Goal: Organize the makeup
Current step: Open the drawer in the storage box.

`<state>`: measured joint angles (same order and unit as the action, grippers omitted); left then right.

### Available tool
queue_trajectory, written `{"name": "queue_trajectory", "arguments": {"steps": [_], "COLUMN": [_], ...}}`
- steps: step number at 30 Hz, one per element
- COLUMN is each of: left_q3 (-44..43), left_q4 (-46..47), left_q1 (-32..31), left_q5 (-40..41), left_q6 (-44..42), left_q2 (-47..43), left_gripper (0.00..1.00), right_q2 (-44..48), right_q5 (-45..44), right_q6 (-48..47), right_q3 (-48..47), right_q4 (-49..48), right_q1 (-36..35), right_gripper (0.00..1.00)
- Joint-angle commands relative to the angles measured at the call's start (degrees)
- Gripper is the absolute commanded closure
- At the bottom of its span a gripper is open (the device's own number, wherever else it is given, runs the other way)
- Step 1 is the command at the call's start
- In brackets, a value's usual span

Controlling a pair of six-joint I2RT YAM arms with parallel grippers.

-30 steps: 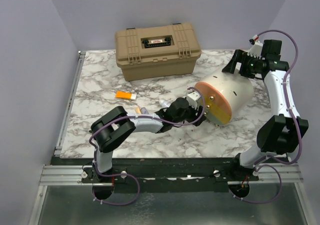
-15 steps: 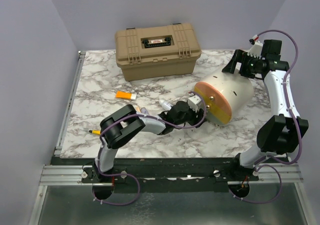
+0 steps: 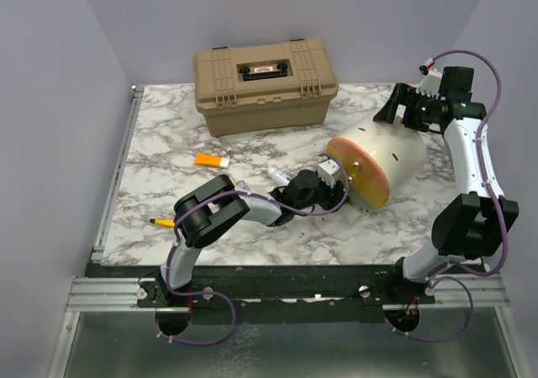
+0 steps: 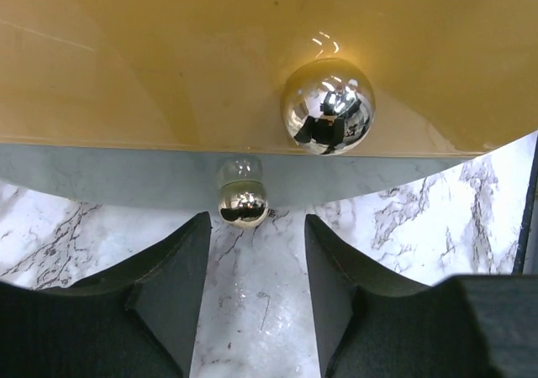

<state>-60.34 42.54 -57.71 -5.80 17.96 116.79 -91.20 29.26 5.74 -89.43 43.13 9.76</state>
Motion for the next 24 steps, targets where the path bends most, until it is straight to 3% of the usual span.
{"name": "queue_trajectory", "arguments": {"steps": [1,24], "left_q3": [-1.17,-1.44], "left_q4": [2.17,2.47], "left_q1": [-0.07,0.05], "left_q5": [1.16,2.94], "left_q6": [0.50,1.48], "left_q2": [0.96,2.26], "left_gripper": [0.52,0.57], "right_q2": [0.75,1.02], "right_q5": [0.45,0.20], "right_q6": [0.61,0.14], "right_q3": [0.15,0.64], "right_q4": [3.96,4.25], "right_q1": [-0.86,-0.82], "right_gripper": [0.05,0.05]}}
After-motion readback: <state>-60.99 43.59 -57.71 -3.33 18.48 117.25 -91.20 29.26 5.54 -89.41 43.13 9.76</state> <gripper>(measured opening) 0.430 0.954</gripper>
